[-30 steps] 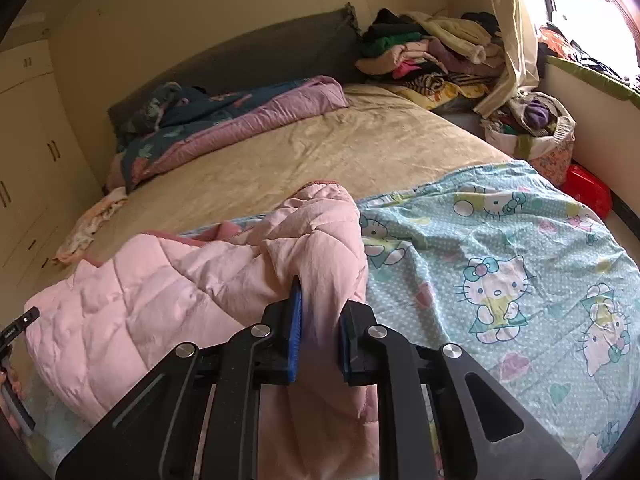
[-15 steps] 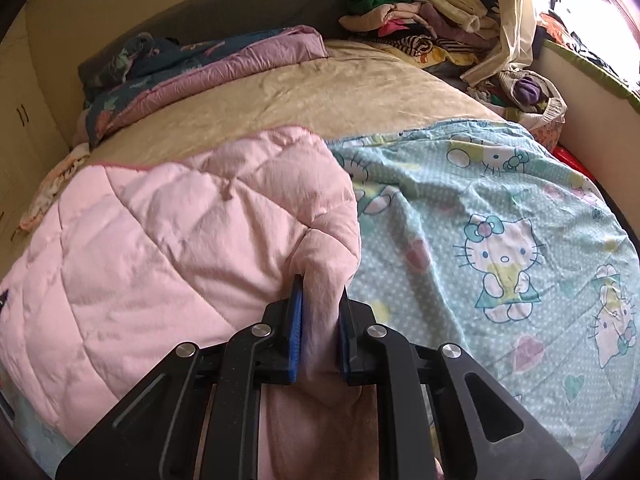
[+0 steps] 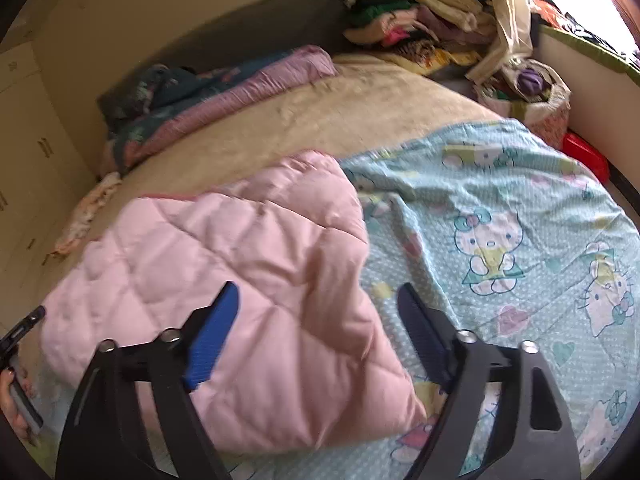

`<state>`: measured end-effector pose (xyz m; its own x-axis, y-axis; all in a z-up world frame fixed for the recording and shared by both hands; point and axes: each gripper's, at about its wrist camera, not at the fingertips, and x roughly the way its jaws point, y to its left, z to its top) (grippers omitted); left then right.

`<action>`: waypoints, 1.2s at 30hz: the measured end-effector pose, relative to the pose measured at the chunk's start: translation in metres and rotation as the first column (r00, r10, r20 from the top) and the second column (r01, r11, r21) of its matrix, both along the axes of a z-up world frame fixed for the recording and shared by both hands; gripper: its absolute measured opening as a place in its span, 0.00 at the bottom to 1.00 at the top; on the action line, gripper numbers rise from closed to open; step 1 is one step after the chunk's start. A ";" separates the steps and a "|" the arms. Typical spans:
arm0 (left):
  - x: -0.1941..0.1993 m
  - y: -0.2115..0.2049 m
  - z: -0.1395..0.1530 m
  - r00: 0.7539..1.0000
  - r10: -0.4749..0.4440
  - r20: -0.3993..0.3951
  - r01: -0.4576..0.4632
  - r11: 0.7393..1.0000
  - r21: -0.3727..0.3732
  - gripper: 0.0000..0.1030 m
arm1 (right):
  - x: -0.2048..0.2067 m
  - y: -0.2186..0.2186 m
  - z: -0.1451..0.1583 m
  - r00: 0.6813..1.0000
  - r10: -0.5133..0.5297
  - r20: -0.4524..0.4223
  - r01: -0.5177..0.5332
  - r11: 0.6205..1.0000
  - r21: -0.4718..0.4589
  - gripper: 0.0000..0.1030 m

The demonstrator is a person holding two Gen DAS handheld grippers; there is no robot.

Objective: Fold large clothes
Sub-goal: 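Fold the held edge over the bundle and open both tools, then move both open tools back and reposition beside the pink bundle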

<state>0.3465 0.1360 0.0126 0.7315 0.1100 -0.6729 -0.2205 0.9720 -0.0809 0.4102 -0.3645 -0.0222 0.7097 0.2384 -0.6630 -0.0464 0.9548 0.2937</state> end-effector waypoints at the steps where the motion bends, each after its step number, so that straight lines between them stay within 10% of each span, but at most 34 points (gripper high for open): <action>1: -0.003 -0.002 0.003 1.000 -0.001 0.005 0.001 1.000 0.003 0.56 | -0.007 0.000 0.007 1.000 0.004 0.015 -0.004 1.000 0.001 0.89; 11: -0.043 -0.019 0.040 0.998 -0.027 0.062 0.027 1.000 0.002 0.91 | -0.061 0.009 0.067 0.987 0.059 0.151 -0.052 0.997 -0.052 0.95; 36: -0.147 -0.066 0.059 0.989 -0.067 0.129 0.064 0.998 0.028 0.91 | -0.170 0.020 0.090 0.972 0.080 0.220 -0.072 0.997 -0.041 0.96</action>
<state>0.1996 0.0697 0.0715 0.8184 0.0735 -0.5699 -0.1451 0.9861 -0.0812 0.2400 -0.3445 0.0681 0.8204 0.2781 -0.4995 -0.1795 0.9548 0.2368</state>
